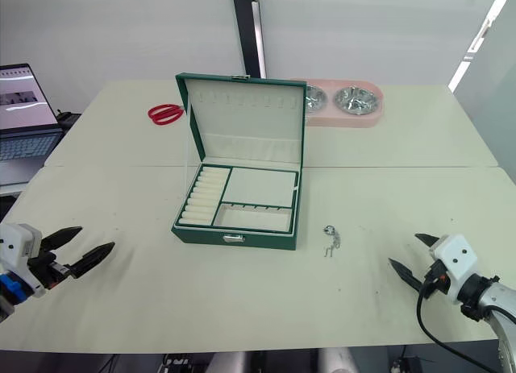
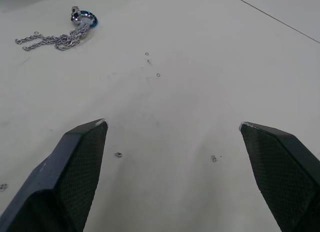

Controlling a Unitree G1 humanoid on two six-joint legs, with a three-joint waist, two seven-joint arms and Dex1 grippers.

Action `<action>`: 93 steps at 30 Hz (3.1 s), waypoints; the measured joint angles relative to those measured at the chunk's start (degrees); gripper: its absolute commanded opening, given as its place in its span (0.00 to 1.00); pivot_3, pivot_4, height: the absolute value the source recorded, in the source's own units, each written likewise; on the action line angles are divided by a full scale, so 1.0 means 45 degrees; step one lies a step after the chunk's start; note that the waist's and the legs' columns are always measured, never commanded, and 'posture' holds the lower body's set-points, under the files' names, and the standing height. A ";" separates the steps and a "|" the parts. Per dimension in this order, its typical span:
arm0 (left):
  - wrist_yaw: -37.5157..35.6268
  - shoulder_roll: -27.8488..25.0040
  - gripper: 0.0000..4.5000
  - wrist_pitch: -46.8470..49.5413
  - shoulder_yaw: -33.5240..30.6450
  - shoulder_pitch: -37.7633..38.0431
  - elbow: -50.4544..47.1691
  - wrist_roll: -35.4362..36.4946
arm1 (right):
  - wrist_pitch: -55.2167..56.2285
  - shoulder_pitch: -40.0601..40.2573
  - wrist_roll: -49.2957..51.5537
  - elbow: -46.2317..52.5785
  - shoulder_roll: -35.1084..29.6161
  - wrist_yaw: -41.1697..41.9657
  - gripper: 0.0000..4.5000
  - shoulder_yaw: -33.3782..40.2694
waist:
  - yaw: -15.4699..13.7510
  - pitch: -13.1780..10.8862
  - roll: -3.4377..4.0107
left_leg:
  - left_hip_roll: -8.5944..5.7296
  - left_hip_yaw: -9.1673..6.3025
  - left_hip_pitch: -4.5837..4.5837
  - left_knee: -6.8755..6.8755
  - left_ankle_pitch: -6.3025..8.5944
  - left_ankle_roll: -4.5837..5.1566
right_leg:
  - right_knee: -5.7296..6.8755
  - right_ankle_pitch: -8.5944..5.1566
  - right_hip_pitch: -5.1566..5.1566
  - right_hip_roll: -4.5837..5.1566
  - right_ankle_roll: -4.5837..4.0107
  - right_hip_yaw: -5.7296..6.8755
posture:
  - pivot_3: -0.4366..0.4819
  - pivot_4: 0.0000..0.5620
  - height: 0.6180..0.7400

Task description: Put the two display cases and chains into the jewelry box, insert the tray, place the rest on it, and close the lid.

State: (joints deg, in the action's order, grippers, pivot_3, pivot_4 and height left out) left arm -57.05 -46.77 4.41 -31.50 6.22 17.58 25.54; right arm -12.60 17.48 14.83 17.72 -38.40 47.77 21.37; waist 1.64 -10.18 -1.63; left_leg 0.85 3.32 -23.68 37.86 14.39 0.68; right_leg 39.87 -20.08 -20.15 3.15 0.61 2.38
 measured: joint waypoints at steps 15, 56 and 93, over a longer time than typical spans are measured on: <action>-0.1107 -0.0285 1.00 0.0904 -0.0346 0.0694 -0.3384 0.0915 | -0.2230 -0.0691 0.0954 0.1905 -0.0826 -0.0175 1.00 -0.0068 | -0.0018 0.0006 -0.0007 | -0.0002 -0.0003 -0.0001 0.0004 0.0000 0.0000 | -0.0006 0.0000 0.0011 0.0001 0.0000 0.0000 | 0.48 0.27 1.00; -0.3957 -0.0676 1.00 0.3575 0.5588 -0.3539 -0.8698 0.2831 | -0.7065 -0.4811 -0.0524 0.1968 0.1964 -0.4445 0.86 -0.6168 | -0.0029 0.0022 -0.0003 | -0.0014 -0.0008 -0.0012 0.0018 -0.0035 -0.0056 | 0.0002 -0.0004 0.0000 -0.0022 0.0004 -0.0027 | 0.48 0.27 1.00; -0.3033 -0.0676 1.00 0.3751 0.4488 -0.3410 -0.8179 0.2712 | -0.8112 -0.7530 0.2776 0.4274 -0.0619 -0.1798 0.00 -0.3836 | -0.0018 0.0019 -0.0003 | -0.0015 -0.0023 -0.0017 0.0015 -0.0008 -0.0010 | -0.0010 -0.0004 0.0002 -0.0020 0.0004 -0.0021 | 0.48 0.27 1.00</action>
State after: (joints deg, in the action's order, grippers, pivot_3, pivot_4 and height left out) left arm -70.70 -49.82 21.29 -11.30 -9.13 -19.23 37.74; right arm -49.10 -16.41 27.32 36.96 -41.18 39.68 4.11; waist 1.56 -10.10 -1.64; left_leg 0.79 3.21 -23.75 37.93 14.35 0.63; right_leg 39.83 -20.10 -20.14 3.06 0.63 2.28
